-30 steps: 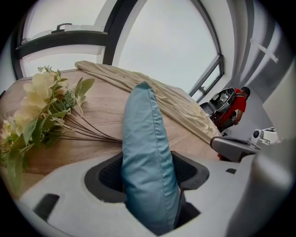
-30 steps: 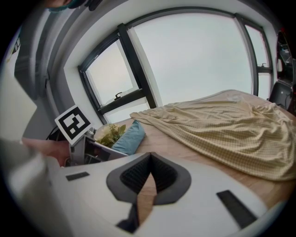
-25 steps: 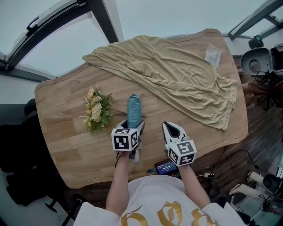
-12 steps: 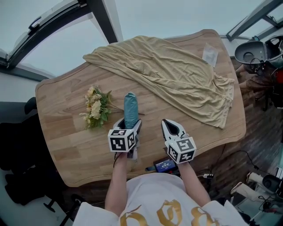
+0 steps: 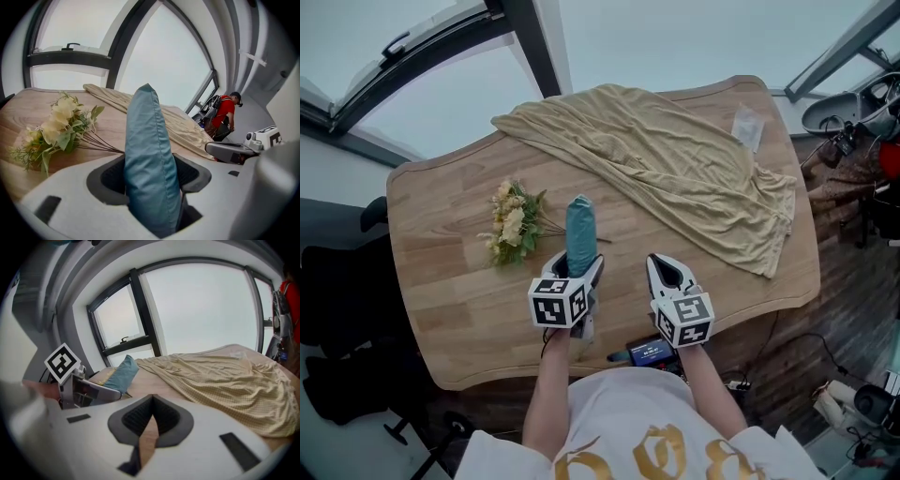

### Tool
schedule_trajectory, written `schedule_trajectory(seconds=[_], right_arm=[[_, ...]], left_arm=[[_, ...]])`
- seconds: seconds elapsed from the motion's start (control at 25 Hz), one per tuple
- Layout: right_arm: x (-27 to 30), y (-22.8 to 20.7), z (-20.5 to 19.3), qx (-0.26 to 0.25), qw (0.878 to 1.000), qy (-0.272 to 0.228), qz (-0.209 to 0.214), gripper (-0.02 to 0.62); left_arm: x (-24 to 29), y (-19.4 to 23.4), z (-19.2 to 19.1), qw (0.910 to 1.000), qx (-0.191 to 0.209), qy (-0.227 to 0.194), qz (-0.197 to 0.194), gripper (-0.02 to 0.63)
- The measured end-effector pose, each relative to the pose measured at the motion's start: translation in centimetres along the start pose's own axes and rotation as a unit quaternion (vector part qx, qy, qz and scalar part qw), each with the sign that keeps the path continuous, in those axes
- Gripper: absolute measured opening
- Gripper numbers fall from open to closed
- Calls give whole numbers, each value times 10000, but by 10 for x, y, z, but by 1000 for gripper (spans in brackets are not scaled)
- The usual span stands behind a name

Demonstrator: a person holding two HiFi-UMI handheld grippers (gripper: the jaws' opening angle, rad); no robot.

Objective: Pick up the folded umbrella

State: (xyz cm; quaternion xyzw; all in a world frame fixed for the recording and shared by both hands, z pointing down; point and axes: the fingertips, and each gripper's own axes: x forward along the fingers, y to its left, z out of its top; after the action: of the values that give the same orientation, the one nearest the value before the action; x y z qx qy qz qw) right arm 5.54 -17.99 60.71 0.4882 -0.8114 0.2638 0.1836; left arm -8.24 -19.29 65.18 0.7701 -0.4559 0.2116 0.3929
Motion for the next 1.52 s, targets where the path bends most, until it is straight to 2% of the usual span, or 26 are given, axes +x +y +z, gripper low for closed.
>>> schedule_trajectory(seconds=[0.88, 1.52], right_arm=[[-35, 23, 24, -278, 9988, -402, -53, 11], [-83, 54, 45, -780, 9928, -907, -50, 11]], left_arm=[[-73, -23, 15, 9946, 245, -994, 165, 302], [-144, -56, 26, 9790, 708, -1900, 234, 302]])
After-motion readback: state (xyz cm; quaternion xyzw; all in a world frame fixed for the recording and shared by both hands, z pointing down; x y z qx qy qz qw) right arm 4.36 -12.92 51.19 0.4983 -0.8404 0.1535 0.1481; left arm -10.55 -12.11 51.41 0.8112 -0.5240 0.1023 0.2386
